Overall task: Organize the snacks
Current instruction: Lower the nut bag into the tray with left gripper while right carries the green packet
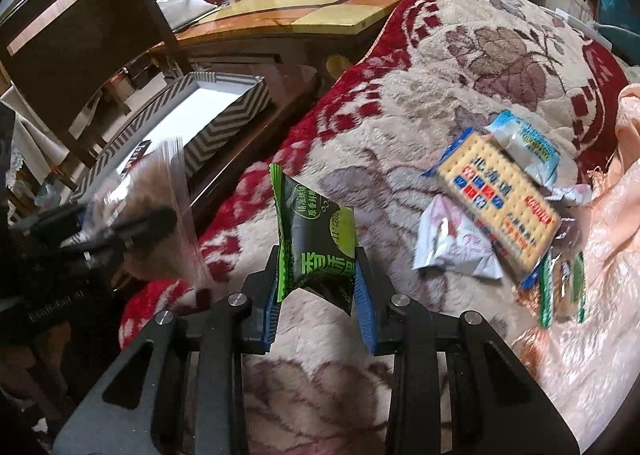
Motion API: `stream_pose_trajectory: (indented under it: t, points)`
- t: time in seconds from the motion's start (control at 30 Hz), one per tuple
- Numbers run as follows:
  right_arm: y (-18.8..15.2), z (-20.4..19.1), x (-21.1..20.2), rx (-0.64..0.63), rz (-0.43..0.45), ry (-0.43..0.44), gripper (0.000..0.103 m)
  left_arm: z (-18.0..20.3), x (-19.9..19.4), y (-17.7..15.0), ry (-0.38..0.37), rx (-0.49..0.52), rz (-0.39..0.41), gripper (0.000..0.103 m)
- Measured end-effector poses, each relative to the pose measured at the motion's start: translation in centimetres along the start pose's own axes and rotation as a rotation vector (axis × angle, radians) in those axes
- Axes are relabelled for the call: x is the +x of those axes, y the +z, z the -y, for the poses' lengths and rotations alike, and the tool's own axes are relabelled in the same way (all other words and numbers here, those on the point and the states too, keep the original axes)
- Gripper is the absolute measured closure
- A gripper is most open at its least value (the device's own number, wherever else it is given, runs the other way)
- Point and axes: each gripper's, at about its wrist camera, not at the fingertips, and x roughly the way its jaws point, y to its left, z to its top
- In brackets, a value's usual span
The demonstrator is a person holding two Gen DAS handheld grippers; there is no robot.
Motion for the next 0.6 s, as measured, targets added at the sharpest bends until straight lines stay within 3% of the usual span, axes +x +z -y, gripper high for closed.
stream_pose_trajectory:
  t: [0.6]
  points:
    - [2.5, -7.3, 1.4, -0.103, 0.001, 0.06, 0.072, -8.0, -1.7, 1.0, 0.102, -0.09, 0.049, 0.053]
